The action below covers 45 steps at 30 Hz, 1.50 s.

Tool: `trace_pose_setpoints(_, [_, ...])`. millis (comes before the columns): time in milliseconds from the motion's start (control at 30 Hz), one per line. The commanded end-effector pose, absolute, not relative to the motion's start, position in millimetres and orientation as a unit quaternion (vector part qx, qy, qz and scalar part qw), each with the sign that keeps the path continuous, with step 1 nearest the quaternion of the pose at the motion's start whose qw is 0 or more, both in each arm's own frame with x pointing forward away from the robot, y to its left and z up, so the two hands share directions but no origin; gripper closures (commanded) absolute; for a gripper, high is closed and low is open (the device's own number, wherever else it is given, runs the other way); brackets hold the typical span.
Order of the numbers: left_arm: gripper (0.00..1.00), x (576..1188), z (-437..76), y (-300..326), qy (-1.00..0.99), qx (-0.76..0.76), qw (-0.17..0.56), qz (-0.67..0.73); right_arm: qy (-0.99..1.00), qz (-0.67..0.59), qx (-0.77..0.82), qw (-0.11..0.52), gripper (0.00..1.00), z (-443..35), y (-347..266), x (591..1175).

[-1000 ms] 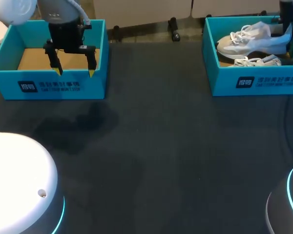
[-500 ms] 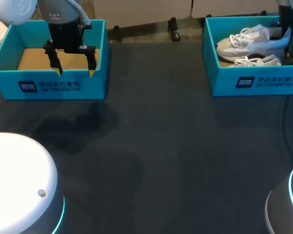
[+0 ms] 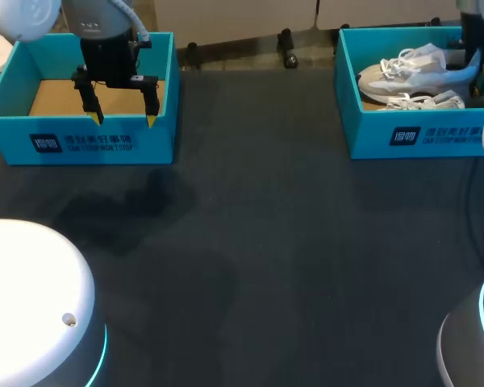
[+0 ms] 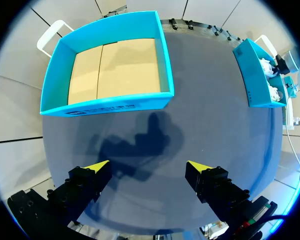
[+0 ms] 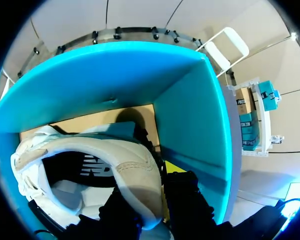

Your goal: Take the shoe out of the shoebox, open the shoe tongue, remove and reinsert the insole, then place the shoe into the shoebox

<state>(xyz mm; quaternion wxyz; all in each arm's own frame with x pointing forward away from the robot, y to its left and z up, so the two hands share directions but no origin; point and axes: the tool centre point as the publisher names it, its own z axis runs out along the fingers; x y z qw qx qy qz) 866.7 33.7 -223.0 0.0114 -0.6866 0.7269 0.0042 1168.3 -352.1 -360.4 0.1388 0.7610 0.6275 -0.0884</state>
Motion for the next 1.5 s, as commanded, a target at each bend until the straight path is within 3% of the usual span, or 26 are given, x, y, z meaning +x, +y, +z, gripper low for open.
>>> trace_pose_setpoints(33, [0.0,866.0,-222.5,34.0,0.727,-0.687,0.012,0.004,0.629,-0.094,0.76,0.132,0.93,-365.1,-352.7,1178.7])
trace_pose_setpoints(67, [0.0,866.0,-222.5,34.0,0.727,-0.687,0.012,0.004,0.629,-0.094,0.76,0.131,0.76,-365.1,-352.5,1178.7])
trace_pose_setpoints(100, [0.0,866.0,-222.5,34.0,0.727,-0.687,0.012,0.004,0.629,-0.094,0.761,0.131,0.71,-365.1,-352.5,1178.6])
trace_pose_setpoints(300, [0.0,866.0,-222.5,34.0,0.727,-0.687,0.012,0.004,0.627,-0.096,0.762,0.132,0.6,-362.5,-350.9,1176.1])
trace_pose_setpoints(800, [0.0,866.0,-222.5,34.0,0.727,-0.687,0.012,0.004,0.622,-0.093,0.762,0.153,0.5,-325.0,-336.9,1161.0])
trace_pose_setpoints(867, [0.0,866.0,-222.5,34.0,0.727,-0.687,0.012,0.004,0.619,-0.089,0.764,0.157,0.44,-319.4,-336.5,1158.3])
trace_pose_setpoints(1067, [0.0,866.0,-222.5,34.0,0.727,-0.687,0.012,0.004,0.614,-0.064,0.77,0.162,0.42,-297.7,-328.3,1151.3])
trace_pose_setpoints(1367, [0.0,866.0,-222.5,34.0,0.727,-0.687,0.012,0.004,0.617,-0.047,0.77,0.152,0.2,-268.6,-305.2,1134.8])
trace_pose_setpoints(1500, [0.0,866.0,-222.5,34.0,0.727,-0.687,0.012,0.004,0.617,-0.042,0.771,0.156,0.17,-251.8,-296.8,1124.5])
